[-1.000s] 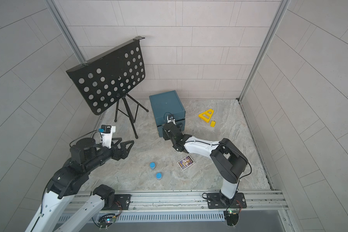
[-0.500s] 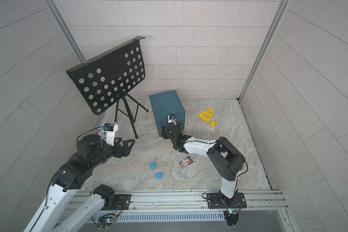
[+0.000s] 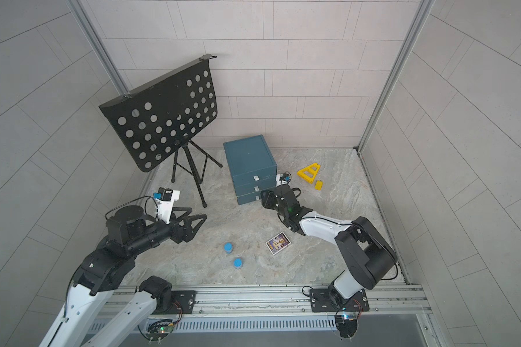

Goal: Put the paint cans in the drawer according to color
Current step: Close the drawer in the storage box, then open the drawer in the storage box.

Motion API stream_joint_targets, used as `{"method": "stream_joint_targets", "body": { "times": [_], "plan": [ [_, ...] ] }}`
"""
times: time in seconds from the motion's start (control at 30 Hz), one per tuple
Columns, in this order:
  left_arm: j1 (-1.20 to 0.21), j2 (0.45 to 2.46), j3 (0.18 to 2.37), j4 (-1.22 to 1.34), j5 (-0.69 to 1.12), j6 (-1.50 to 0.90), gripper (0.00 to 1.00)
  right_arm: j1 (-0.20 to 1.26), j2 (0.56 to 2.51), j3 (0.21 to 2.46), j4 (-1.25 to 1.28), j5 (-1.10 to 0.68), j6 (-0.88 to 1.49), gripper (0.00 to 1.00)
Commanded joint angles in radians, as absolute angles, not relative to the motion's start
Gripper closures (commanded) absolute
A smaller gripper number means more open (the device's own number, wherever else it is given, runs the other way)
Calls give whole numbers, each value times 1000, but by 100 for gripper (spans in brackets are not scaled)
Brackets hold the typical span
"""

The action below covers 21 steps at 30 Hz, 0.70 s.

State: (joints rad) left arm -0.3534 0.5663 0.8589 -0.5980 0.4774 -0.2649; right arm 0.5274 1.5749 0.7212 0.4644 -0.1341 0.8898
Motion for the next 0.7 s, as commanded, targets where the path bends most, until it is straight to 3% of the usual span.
{"method": "stream_joint_targets", "body": {
  "times": [0.0,0.37,0.67],
  "plan": [
    [-347,572,848,-562,565,-241,17,473,1645,643,667,-401,1155,56],
    [-347,621,854,-587,541,-239,17,513,1818,653,877,-350,1356,59],
    [-345,603,855,-590,518,-238,16,520,1916,719,934,-295,1385,61]
  ]
}}
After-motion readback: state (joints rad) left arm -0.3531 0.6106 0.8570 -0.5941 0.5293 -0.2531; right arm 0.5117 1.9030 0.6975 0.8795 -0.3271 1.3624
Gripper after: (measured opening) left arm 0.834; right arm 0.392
